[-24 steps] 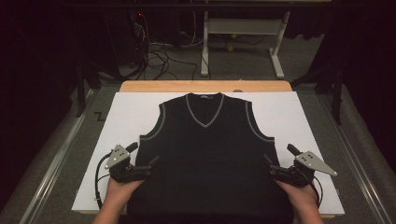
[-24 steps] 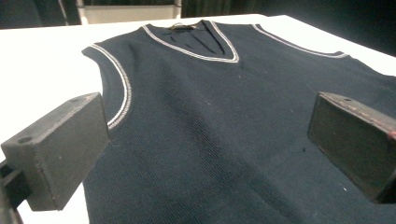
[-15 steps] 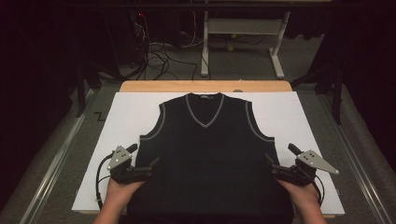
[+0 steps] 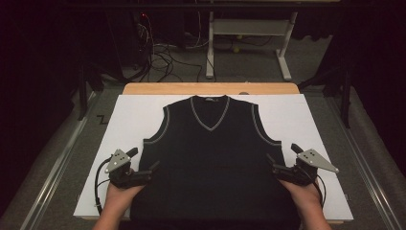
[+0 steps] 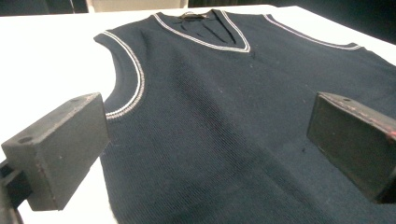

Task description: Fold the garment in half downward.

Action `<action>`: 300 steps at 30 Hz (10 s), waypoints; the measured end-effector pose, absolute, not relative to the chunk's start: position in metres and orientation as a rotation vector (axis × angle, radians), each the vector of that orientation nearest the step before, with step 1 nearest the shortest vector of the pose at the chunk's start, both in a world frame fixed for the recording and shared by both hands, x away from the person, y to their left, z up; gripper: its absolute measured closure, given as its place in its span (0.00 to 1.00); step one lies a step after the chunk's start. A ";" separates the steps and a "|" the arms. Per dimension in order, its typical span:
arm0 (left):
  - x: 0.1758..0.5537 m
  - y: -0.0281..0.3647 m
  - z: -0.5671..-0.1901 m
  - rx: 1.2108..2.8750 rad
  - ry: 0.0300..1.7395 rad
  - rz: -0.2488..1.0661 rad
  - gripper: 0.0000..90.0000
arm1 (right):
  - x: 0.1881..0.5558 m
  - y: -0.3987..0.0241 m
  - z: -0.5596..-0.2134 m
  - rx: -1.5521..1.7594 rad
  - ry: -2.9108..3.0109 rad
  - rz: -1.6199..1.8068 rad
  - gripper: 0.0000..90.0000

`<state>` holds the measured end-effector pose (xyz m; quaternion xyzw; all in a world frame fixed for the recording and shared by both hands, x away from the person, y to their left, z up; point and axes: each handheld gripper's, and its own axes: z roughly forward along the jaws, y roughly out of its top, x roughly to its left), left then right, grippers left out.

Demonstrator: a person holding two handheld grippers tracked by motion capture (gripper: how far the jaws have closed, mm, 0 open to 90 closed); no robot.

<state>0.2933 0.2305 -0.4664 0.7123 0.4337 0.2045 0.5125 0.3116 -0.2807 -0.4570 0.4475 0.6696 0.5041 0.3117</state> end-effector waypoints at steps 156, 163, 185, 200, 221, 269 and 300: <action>0.265 0.256 -0.471 1.784 1.203 0.326 0.12 | 0.271 -0.312 -0.456 1.225 1.984 1.288 0.15; 0.276 0.252 -0.470 1.812 1.165 0.351 0.00 | 0.291 -0.299 -0.454 1.214 1.950 1.235 0.00; 0.334 0.230 -0.444 1.798 1.089 0.429 0.00 | 0.344 -0.286 -0.441 1.186 1.960 1.189 0.00; 0.367 0.219 -0.436 1.777 1.174 0.412 0.00 | 0.376 -0.273 -0.433 1.198 1.959 1.183 0.00; 0.394 0.213 -0.440 1.780 1.201 0.372 0.00 | 0.407 -0.260 -0.432 1.248 1.970 1.143 0.00; 0.439 0.184 -0.474 1.931 1.470 0.212 0.79 | 0.451 -0.244 -0.471 1.435 2.128 0.936 0.85; 0.430 0.185 -0.410 1.760 1.341 0.395 0.82 | 0.432 -0.257 -0.404 1.274 1.978 1.080 0.89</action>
